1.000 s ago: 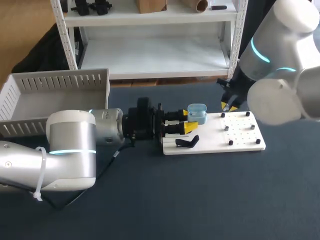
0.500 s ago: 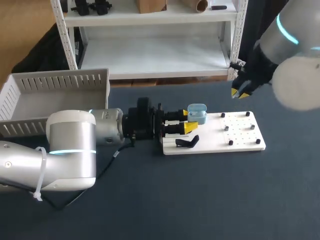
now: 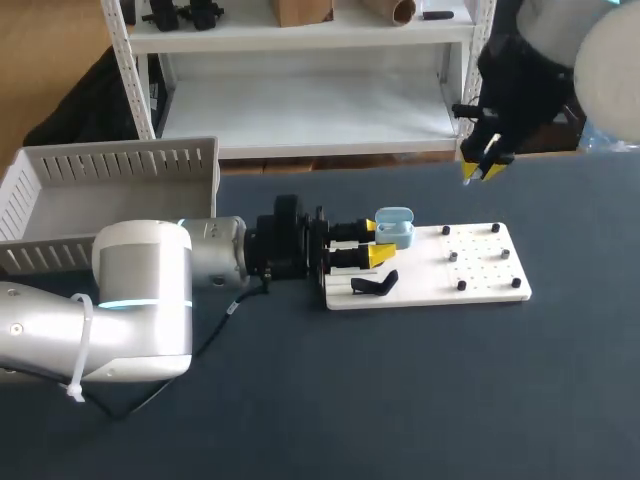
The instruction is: Pick up each earbud case from the left stands, insert the matching earbuds, close the lid, and place the case in the box.
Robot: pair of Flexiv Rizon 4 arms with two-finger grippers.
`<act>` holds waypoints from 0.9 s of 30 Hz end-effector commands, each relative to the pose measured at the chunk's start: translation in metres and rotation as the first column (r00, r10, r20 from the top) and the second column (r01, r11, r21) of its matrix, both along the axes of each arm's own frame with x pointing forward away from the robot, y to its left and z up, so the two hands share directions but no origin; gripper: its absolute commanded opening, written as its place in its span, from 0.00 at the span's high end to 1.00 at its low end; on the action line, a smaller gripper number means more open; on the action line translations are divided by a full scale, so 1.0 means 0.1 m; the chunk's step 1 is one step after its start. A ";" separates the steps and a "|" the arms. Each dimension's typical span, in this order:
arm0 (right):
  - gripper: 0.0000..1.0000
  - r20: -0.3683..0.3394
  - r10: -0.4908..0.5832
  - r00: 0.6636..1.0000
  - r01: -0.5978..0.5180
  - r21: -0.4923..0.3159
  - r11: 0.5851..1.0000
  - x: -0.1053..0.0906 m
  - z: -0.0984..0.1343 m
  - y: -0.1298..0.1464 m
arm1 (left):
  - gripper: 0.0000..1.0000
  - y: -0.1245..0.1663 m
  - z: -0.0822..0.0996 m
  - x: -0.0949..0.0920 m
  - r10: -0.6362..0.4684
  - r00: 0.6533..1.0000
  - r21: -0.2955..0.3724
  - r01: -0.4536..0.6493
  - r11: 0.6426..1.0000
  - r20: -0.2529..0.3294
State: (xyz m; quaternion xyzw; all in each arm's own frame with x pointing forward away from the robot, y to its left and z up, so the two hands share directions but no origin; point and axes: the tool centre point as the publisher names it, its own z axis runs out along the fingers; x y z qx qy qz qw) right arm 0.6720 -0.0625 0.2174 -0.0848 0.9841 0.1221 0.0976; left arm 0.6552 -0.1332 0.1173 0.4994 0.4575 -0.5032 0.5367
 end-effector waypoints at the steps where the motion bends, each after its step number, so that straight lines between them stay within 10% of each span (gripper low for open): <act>1: 1.00 0.020 -0.004 1.000 0.004 -0.014 1.000 -0.10 0.08 0.00 | 1.00 0.00 -0.01 0.00 0.000 1.000 -0.004 0.000 1.000 0.002; 15: 1.00 0.020 -0.004 1.000 0.004 -0.014 1.000 -0.10 0.08 0.00 | 1.00 0.00 -0.01 0.00 0.000 1.000 -0.004 0.000 1.000 0.002; 27: 1.00 0.120 0.203 0.972 -0.205 0.010 0.979 -0.37 0.11 0.54 | 1.00 0.00 -0.01 0.00 0.000 1.000 -0.004 0.000 1.000 0.002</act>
